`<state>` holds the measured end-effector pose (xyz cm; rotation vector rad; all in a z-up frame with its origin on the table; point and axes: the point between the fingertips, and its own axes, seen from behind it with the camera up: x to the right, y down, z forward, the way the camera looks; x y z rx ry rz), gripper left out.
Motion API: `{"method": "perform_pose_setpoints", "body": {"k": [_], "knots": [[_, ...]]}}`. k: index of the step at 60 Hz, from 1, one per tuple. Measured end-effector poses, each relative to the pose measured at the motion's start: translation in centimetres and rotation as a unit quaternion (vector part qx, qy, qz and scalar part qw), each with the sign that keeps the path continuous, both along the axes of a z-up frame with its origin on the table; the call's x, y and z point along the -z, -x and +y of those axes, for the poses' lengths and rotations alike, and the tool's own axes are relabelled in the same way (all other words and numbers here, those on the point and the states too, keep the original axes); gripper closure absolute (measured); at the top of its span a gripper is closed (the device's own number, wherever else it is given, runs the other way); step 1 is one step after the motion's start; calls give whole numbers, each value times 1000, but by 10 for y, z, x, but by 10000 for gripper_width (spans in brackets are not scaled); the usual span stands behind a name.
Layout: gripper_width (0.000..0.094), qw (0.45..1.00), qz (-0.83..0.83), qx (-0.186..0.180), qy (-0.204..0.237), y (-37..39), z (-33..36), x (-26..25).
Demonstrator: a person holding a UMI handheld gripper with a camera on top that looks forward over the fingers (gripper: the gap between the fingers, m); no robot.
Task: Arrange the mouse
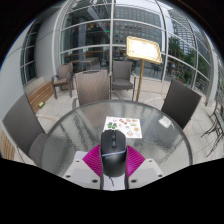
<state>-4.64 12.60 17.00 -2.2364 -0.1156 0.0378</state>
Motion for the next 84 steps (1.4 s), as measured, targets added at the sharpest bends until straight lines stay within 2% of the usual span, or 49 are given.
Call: {"method": "perform_pose_setpoints", "body": {"k": [5, 9, 18, 19, 21, 25, 34, 36, 40, 52, 65, 84], "knots": [[662, 998, -2, -4, 59, 19, -8, 68], [661, 996, 2, 0, 90, 27, -10, 117], [643, 990, 4, 9, 139, 35, -31, 184], [641, 990, 4, 8, 143, 35, -35, 189], [641, 993, -4, 5, 121, 35, -30, 186], [616, 993, -12, 5, 118, 33, -31, 190], [467, 992, 4, 21, 128, 33, -29, 189], [389, 991, 13, 25, 133, 34, -31, 189], [66, 991, 18, 42, 129, 27, -31, 179], [74, 997, 10, 31, 74, 5, -45, 97], [80, 999, 37, 27, 28, -25, -99, 3], [82, 998, 55, 15, -9, -63, -192, -66]]}}
